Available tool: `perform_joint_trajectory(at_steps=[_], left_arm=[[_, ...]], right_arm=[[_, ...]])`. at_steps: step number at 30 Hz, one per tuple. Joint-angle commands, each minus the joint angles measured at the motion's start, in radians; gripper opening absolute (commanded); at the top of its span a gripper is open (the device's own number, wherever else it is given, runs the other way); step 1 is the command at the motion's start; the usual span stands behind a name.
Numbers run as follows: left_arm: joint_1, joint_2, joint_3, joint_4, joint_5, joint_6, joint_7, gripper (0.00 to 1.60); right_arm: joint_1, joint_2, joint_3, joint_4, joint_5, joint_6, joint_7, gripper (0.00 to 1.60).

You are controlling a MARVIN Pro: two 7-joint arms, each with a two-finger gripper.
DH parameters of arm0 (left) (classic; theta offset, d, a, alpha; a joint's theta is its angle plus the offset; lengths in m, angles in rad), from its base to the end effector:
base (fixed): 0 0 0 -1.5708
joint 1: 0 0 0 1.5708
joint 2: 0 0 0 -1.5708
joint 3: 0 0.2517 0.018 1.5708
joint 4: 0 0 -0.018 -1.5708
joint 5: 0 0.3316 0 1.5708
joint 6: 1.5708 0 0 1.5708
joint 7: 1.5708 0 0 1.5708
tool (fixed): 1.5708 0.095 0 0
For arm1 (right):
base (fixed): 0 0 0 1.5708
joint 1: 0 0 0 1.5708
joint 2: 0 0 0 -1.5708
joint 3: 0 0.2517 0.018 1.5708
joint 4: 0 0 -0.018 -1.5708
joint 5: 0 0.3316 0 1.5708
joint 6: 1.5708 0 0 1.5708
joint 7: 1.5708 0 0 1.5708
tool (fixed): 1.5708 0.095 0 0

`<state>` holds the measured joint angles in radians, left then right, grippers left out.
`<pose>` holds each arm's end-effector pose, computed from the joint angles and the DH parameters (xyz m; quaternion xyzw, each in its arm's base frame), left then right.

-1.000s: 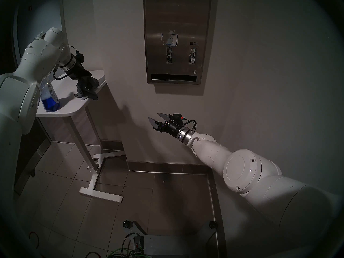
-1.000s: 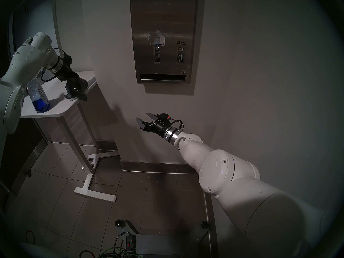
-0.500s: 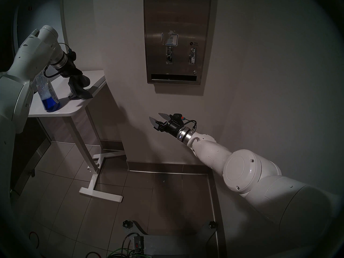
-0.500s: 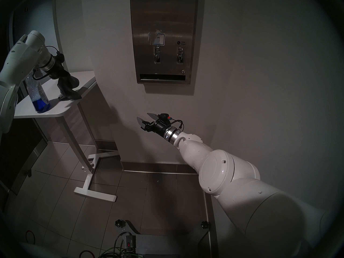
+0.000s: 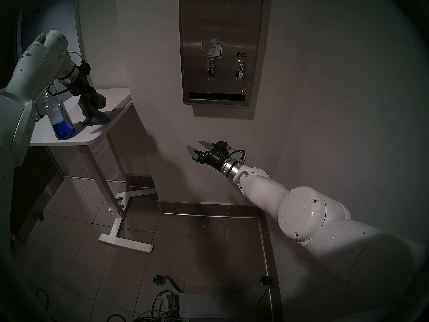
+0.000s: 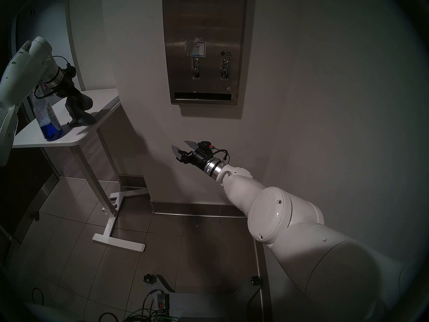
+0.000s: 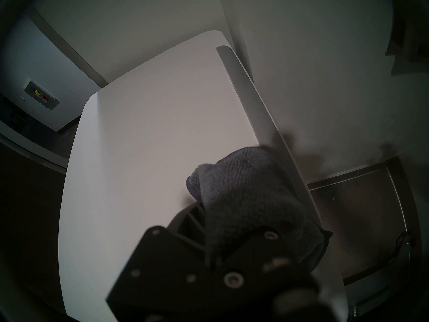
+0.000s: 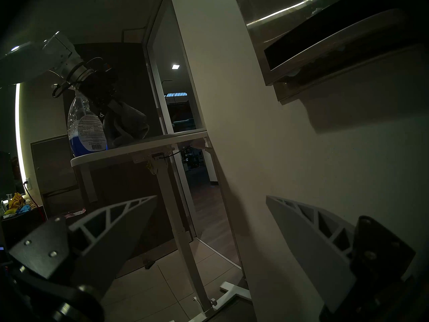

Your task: Pick up the cloth and wipe the surface

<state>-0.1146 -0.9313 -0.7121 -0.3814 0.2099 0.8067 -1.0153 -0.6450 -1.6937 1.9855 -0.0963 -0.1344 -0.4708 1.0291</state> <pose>0.5597 0.2771 0.0687 -0.9215 0.1513 -0.3294 0.1394 0.5370 0.1338 -0.3077 -0.5990 -0.2156 -0.6409 0.4289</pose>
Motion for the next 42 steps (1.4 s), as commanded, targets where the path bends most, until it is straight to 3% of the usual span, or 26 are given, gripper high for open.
perform_joint_trajectory(at_steps=[1, 16, 29, 42], left_arm=[[-0.053, -0.009, 0.014, -0.022, 0.008, -0.037, -0.049, 1.6], [-0.057, -0.014, 0.052, -0.019, 0.01, -0.093, -0.146, 1.6], [-0.061, -0.051, 0.021, -0.028, -0.052, -0.11, -0.211, 1.6], [-0.078, -0.061, -0.014, -0.038, -0.116, -0.119, -0.222, 1.6]], right_arm=[[0.033, -0.006, -0.002, -0.016, -0.001, 0.0, -0.003, 1.6], [0.027, -0.005, -0.003, -0.014, -0.002, 0.002, -0.029, 1.6], [0.025, -0.008, -0.003, -0.016, -0.002, 0.001, -0.05, 1.6], [0.027, -0.008, -0.003, -0.017, -0.002, 0.001, -0.071, 1.6]])
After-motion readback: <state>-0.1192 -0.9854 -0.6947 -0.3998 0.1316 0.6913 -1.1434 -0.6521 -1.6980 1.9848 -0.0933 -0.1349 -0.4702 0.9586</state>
